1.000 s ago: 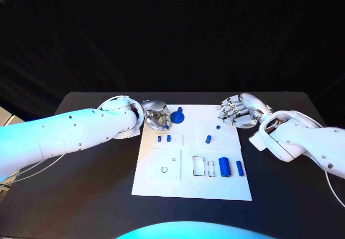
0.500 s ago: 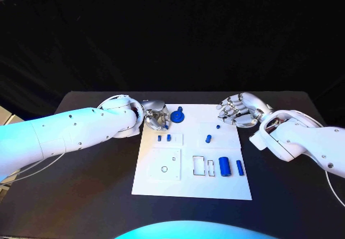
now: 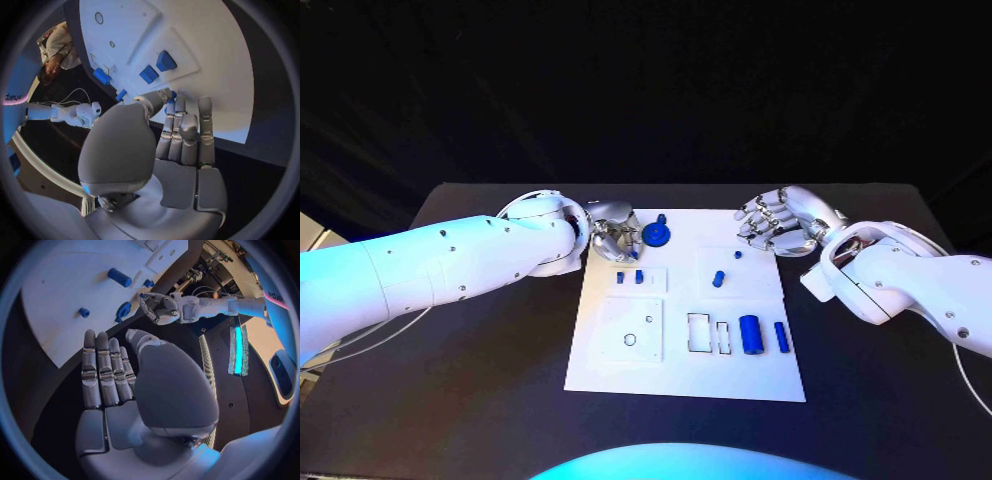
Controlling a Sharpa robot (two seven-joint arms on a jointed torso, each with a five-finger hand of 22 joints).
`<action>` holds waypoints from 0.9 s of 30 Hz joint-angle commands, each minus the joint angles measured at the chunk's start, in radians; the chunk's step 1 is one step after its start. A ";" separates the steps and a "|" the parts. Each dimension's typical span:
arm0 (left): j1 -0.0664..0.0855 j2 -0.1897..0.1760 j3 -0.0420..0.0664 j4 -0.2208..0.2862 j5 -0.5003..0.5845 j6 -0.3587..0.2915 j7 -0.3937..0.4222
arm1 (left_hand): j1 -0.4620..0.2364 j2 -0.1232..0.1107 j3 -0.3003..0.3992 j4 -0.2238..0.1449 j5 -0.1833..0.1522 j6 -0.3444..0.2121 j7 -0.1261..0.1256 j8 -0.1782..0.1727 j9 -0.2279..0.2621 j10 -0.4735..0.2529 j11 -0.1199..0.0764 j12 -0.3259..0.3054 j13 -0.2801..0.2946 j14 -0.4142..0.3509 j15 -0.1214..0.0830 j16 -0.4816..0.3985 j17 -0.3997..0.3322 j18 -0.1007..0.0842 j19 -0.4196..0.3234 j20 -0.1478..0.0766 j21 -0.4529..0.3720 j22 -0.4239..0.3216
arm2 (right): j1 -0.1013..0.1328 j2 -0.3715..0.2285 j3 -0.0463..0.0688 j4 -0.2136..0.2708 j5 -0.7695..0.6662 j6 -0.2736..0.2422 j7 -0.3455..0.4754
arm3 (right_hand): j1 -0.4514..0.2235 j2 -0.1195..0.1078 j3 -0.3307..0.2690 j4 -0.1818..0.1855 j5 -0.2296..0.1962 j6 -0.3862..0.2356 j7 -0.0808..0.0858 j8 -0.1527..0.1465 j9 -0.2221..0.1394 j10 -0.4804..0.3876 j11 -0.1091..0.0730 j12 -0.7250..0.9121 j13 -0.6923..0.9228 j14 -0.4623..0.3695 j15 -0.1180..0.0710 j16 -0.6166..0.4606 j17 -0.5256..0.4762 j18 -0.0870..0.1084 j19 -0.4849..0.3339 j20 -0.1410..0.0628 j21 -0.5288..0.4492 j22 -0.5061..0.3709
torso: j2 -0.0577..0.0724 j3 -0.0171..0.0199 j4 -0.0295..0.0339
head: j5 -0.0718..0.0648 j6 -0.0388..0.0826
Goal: Assemble the parts on the task board
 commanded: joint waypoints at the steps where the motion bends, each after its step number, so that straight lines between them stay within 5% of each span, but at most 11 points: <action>1: -0.003 0.001 -0.004 0.003 0.005 0.039 -0.006 | -0.013 -0.003 0.006 -0.001 0.004 -0.027 0.000 -0.019 -0.009 -0.008 0.011 -0.015 0.000 -0.016 0.004 -0.002 -0.015 0.003 -0.009 0.005 -0.001 0.001 | -0.001 0.000 0.000 0.001 -0.007 0.014 0.013 | 0.001 -0.004 0.003 -0.001 0.001 0.004 0.002 0.006 -0.001 0.004 0.002 -0.004 -0.001 0.000 0.005 -0.006 -0.001 -0.002 -0.006 0.000 0.006 0.001 | 0.000 0.0008 -0.0001 | 0.001 0.000; 4: -0.003 0.000 -0.004 0.002 0.007 0.038 -0.006 | -0.016 -0.008 0.011 -0.002 0.004 -0.060 0.001 -0.044 -0.018 -0.011 0.015 -0.028 0.001 -0.025 0.008 -0.003 -0.024 0.004 -0.010 0.009 -0.003 0.002 | -0.001 0.000 0.000 0.000 -0.007 0.014 0.013 | 0.001 -0.004 0.003 -0.001 0.001 0.004 0.002 0.006 -0.001 0.004 0.002 -0.004 -0.001 0.000 0.005 -0.006 -0.001 -0.002 -0.006 0.000 0.006 0.001 | -0.001 0.0009 -0.0001 | 0.001 0.000; 27: -0.004 -0.006 -0.003 0.002 0.021 0.027 -0.006 | -0.014 -0.011 0.014 -0.005 0.005 -0.069 0.004 -0.052 -0.021 -0.004 0.014 -0.030 0.005 -0.029 0.008 -0.002 -0.029 0.005 -0.010 0.011 -0.003 0.003 | -0.003 -0.002 0.000 0.000 -0.006 0.016 0.013 | -0.002 -0.004 0.004 -0.002 0.001 0.004 0.003 0.006 -0.001 0.004 0.002 -0.004 -0.002 0.000 0.005 -0.007 -0.001 -0.002 -0.007 0.000 0.007 0.001 | 0.000 0.0007 0.0002 | 0.000 -0.002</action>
